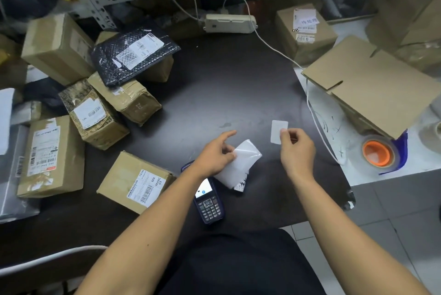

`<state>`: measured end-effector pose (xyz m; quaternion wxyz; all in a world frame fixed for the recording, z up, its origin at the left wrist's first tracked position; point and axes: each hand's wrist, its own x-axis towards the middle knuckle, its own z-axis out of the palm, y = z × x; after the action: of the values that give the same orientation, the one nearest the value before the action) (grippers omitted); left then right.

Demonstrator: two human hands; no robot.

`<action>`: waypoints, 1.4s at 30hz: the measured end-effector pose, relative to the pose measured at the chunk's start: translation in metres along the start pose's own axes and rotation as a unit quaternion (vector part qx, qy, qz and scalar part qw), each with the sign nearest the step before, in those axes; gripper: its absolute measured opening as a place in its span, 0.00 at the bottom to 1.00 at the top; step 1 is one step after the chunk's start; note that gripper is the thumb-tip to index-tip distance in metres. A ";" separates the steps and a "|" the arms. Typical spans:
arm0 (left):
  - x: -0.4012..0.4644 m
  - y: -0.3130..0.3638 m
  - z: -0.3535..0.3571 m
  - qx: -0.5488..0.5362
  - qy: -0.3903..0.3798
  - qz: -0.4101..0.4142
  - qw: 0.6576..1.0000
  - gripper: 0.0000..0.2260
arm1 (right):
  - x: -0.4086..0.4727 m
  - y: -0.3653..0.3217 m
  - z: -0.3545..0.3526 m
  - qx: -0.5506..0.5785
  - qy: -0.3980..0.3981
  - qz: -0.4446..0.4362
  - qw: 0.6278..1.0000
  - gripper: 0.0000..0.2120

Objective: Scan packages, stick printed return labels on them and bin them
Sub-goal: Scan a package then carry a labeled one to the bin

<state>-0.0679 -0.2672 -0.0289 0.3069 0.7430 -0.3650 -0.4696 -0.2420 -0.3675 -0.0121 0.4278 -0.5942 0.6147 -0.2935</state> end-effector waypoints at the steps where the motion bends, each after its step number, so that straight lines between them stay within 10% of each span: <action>1: -0.002 0.003 0.000 0.007 0.025 -0.004 1.000 0.27 | -0.005 -0.004 0.003 -0.009 0.005 -0.050 0.999 0.05; 6: -0.029 0.023 -0.017 -0.099 0.203 -0.015 0.974 0.08 | -0.036 -0.011 0.040 -0.133 -0.013 -0.303 0.943 0.06; 14: -0.082 -0.014 -0.074 -0.270 0.273 -0.098 0.918 0.13 | -0.079 -0.035 0.114 -0.170 -0.092 -0.537 0.821 0.15; 17: -0.110 -0.037 -0.094 -0.281 0.287 -0.080 0.912 0.14 | -0.089 -0.039 0.133 -0.141 -0.244 -0.516 0.809 0.16; 23: -0.147 -0.081 -0.121 -0.301 0.328 -0.092 0.891 0.19 | -0.114 -0.090 0.174 -0.017 -0.486 -0.128 0.864 0.19; 36: -0.158 -0.096 -0.137 0.057 0.387 -0.172 0.904 0.27 | -0.145 -0.122 0.244 -0.310 -0.480 -0.440 0.693 0.14; 42: -0.166 -0.113 -0.137 0.052 0.421 -0.210 0.881 0.29 | -0.134 -0.117 0.242 -0.292 -0.406 -0.419 0.758 0.20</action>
<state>0.0383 -0.0516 0.0099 0.2869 0.9448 -0.0602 -0.1466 0.0158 -0.2145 0.0015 0.2772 -0.9519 0.1289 0.0191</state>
